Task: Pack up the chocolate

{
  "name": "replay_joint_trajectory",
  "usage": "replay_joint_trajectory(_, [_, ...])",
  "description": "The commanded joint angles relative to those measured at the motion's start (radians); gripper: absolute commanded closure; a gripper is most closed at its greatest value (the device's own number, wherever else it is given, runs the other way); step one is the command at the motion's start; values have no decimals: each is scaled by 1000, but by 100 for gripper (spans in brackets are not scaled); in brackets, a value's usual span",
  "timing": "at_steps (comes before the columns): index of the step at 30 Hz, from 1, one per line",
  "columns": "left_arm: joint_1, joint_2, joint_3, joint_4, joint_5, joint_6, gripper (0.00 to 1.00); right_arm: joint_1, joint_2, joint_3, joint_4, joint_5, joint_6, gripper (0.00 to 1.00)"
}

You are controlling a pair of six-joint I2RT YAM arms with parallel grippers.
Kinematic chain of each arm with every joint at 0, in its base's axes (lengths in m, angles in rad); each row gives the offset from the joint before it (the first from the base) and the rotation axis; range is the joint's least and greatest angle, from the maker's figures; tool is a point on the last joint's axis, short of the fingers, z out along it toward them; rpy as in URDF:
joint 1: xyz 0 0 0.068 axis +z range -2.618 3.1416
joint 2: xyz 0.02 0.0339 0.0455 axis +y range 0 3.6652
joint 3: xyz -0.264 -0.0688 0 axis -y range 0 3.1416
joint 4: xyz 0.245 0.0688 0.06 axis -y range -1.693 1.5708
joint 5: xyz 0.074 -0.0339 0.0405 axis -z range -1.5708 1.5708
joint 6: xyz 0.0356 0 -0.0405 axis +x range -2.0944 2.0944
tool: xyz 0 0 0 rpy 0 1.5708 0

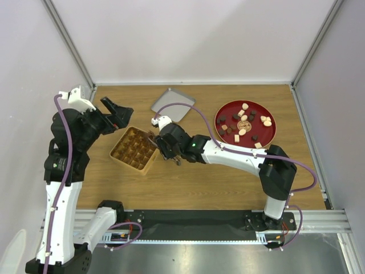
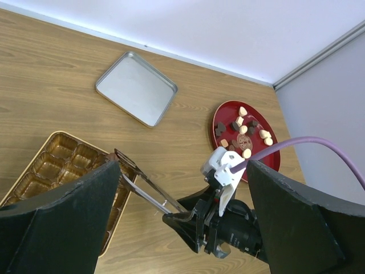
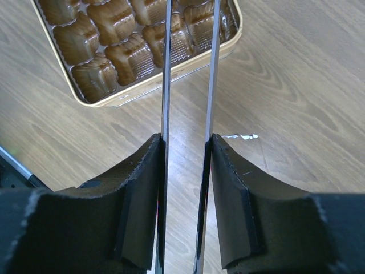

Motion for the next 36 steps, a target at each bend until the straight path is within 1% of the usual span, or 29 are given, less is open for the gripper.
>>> replay_joint_trajectory(1, [10,-18,-6,37,19,-6,0,-10,1,34,52,17,-5,58])
replay_joint_trajectory(5, [10,-19,-8,36,19,-3,0,-10,7,22,58,5,2,57])
replay_joint_trajectory(14, [10,-19,-21,48,24,-11,0,-7,14,17,60,-18,5,53])
replay_joint_trajectory(19, [10,-19,-32,54,25,-9,0,-5,7,17,58,-12,4,50])
replay_joint_trajectory(26, [10,-18,-37,60,33,-11,0,-4,-25,25,40,12,1,50])
replay_joint_trajectory(28, [10,-16,-37,60,36,-11,0,-7,-49,34,9,31,-1,50])
replay_joint_trajectory(32, [10,-7,-43,63,45,7,0,-50,-118,40,-68,55,15,51])
replay_joint_trajectory(35, [10,1,-52,65,71,32,0,-109,-201,-10,-123,68,22,52])
replay_joint_trajectory(36, [10,1,-58,65,84,40,0,-154,-227,-25,-162,66,27,52])
